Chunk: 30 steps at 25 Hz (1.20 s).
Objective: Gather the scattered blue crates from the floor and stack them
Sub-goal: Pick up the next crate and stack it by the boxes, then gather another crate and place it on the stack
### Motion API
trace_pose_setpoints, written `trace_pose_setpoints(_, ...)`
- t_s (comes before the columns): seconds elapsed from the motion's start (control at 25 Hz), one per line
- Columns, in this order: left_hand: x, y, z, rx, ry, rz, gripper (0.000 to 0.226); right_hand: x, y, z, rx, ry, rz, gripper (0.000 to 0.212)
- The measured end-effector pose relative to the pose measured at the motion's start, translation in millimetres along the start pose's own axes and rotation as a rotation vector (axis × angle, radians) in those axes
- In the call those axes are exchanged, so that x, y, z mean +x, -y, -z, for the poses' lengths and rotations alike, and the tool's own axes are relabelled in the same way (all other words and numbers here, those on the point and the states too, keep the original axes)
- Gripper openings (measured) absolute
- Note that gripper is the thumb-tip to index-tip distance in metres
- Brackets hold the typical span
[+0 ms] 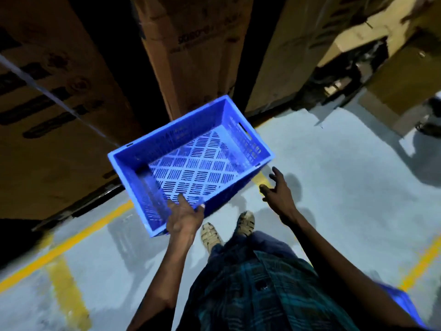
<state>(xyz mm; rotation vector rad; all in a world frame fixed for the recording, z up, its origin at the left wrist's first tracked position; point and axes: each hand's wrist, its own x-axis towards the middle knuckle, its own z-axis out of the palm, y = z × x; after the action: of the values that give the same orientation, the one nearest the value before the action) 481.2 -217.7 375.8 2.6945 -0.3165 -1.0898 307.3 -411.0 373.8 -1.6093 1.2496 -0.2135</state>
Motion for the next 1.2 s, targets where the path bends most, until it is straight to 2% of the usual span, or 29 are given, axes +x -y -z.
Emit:
trace_pose_setpoints(0.12, -9, -30, -11, 0.048, 0.147, -0.306, 0.076, -49, -22, 25, 0.002, -0.093, -0.030, 0.067)
trace_pose_setpoints(0.28, -46, -76, -37, 0.179, 0.297, -0.754, 0.067, -128, -62, 67, 0.091, -0.334, -0.103, 0.062)
trace_pose_setpoints(0.44, -104, -96, -68, 0.249, 0.416, -1.023, 0.060, -212, -118, 89, 0.230, -0.593, -0.190, 0.059)
trace_pose_setpoints(0.72, -229, -83, -170, 0.324, 0.702, -1.229, 0.051, -383, -223, 99, 0.477, -0.964, -0.355, 0.052)
trace_pose_setpoints(0.84, -296, -75, -225, 0.473, 0.928, -1.308, 0.049, -444, -264, 109, 0.617, -1.181, -0.440, 0.048)
trace_pose_setpoints(0.96, -348, -81, -279, 0.639, 1.105, -1.389, 0.048, -488, -305, 112, 0.733, -1.320, -0.511, 0.044)
trace_pose_setpoints(1.2, -410, -133, -397, 0.840, 1.210, -1.436, 0.037, -517, -374, 130, 0.880, -1.475, -0.682, 0.034)
